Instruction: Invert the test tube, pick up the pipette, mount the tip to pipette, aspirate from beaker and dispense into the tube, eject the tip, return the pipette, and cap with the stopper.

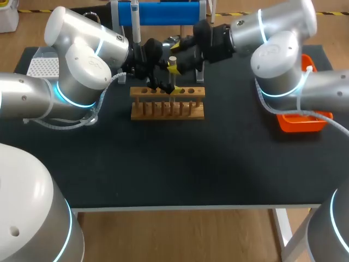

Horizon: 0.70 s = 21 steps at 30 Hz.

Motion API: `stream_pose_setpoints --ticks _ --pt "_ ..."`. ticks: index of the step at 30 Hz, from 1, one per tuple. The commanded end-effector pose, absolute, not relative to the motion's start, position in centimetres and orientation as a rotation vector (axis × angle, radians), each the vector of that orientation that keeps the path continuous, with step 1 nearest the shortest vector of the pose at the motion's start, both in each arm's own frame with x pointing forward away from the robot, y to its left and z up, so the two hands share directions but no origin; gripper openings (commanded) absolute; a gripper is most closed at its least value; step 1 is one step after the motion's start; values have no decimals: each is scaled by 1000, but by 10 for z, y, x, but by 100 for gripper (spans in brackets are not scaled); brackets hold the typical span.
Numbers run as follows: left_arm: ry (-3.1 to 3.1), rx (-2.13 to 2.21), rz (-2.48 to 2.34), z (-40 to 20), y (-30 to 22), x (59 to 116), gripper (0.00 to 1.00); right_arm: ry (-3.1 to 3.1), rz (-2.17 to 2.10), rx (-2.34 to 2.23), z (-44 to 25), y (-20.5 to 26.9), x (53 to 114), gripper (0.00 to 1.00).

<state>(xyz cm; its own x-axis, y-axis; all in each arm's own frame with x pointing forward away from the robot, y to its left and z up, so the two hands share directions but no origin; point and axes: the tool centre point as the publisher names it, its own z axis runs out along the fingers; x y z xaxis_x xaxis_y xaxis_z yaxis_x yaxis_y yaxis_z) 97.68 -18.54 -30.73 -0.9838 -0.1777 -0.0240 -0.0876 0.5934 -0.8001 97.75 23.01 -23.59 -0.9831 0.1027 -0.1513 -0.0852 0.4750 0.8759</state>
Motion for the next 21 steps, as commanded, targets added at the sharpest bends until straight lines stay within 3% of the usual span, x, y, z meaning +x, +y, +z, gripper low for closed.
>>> stream_pose_setpoints --ticks 1,3,5,7,9,21 --pt "2713 -227 -1355 -307 -185 977 100 2502 1579 9 -235 216 975 100" --pt "2713 -227 -1355 -307 -185 977 100 2496 1618 -6 -233 212 974 98" --pt "2713 -227 -1355 -307 -185 977 100 2482 1647 -6 -232 209 973 54" --pt "2713 -227 -1355 -307 -185 977 100 2471 1690 -5 -231 206 973 37" --pt "2713 -227 -1355 -307 -185 977 100 2459 1745 6 -229 203 973 0" --pt "2713 -227 -1355 -307 -185 977 100 2398 2039 27 -218 204 973 0"
